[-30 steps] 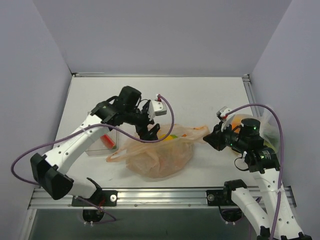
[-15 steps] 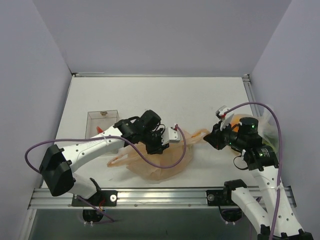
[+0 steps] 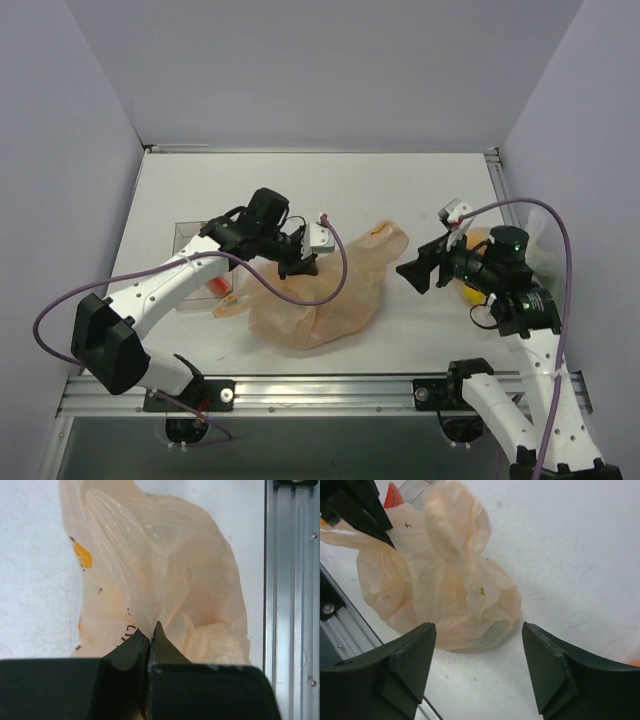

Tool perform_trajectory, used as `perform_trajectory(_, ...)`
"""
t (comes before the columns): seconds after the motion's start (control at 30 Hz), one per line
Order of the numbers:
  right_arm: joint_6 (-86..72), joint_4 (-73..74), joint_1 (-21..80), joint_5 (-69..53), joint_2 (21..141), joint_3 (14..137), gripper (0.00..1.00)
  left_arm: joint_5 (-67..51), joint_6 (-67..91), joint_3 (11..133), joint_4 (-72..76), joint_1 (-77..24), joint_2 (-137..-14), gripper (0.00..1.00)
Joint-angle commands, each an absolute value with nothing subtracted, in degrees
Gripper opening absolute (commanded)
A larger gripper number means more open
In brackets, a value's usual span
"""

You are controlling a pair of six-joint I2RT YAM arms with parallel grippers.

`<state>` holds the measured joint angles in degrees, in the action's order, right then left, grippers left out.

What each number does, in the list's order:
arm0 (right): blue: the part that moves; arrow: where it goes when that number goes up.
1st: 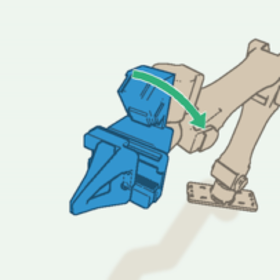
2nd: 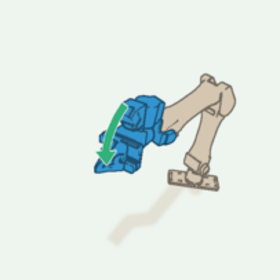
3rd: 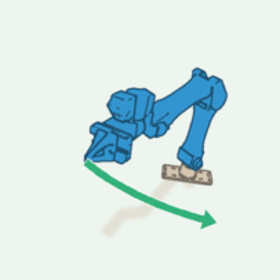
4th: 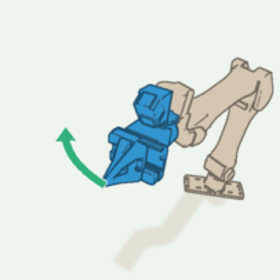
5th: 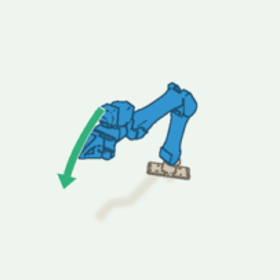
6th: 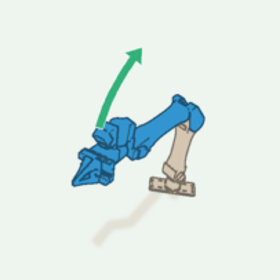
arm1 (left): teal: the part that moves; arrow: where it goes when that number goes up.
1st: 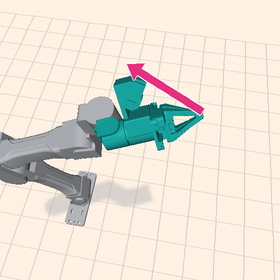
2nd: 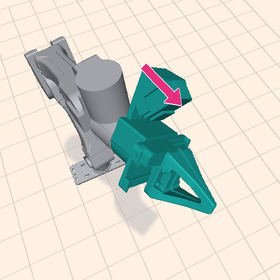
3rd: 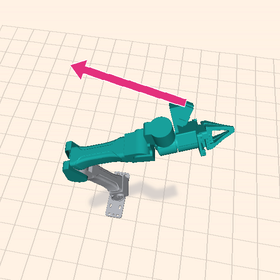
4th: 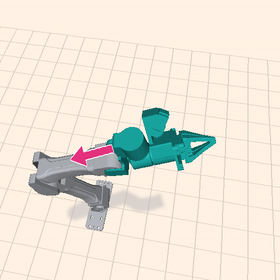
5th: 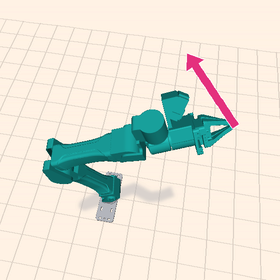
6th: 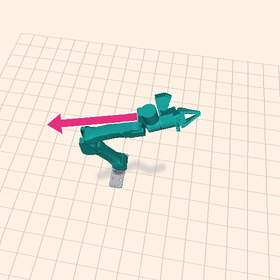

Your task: Place the fake fruits into the plastic bag and tie a complex knot

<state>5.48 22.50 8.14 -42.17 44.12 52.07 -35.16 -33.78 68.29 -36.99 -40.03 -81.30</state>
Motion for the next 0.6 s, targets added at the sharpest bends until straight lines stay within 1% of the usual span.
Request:
perform_trajectory(0.0, 15.9, 21.6, 6.2, -49.0, 36.0, 46.9, 0.72, -46.4, -39.1, 73.2, -39.5, -39.4, -81.5, 0.0)
perform_trajectory(0.1, 27.8, 22.9, 5.8, -48.8, 30.0, 41.5, 0.76, -48.2, -40.9, 73.0, -40.0, -39.6, -81.2, 0.0)
perform_trajectory(0.17, 33.5, 22.9, 5.2, -51.0, 29.3, 39.7, 0.77, -48.5, -42.3, 73.1, -40.9, -39.6, -81.4, 0.0)
perform_trajectory(0.23, 34.1, 20.6, 4.7, -53.6, 30.4, 38.1, 0.77, -48.7, -43.9, 73.1, -41.8, -39.6, -81.6, 0.0)
perform_trajectory(0.3, 30.0, 10.8, 4.0, -55.5, 33.3, 36.3, 0.77, -49.1, -46.2, 73.5, -42.8, -39.6, -82.3, 0.0)
perform_trajectory(0.47, 26.5, -12.2, 3.7, -62.2, 39.9, 30.4, 0.79, -49.7, -49.2, 74.4, -45.6, -39.8, -83.8, 0.0)
perform_trajectory(0.57, 24.9, -18.4, 5.0, -65.8, 42.8, 30.1, 0.81, -50.1, -50.9, 76.1, -48.0, -39.6, -85.9, 0.0)
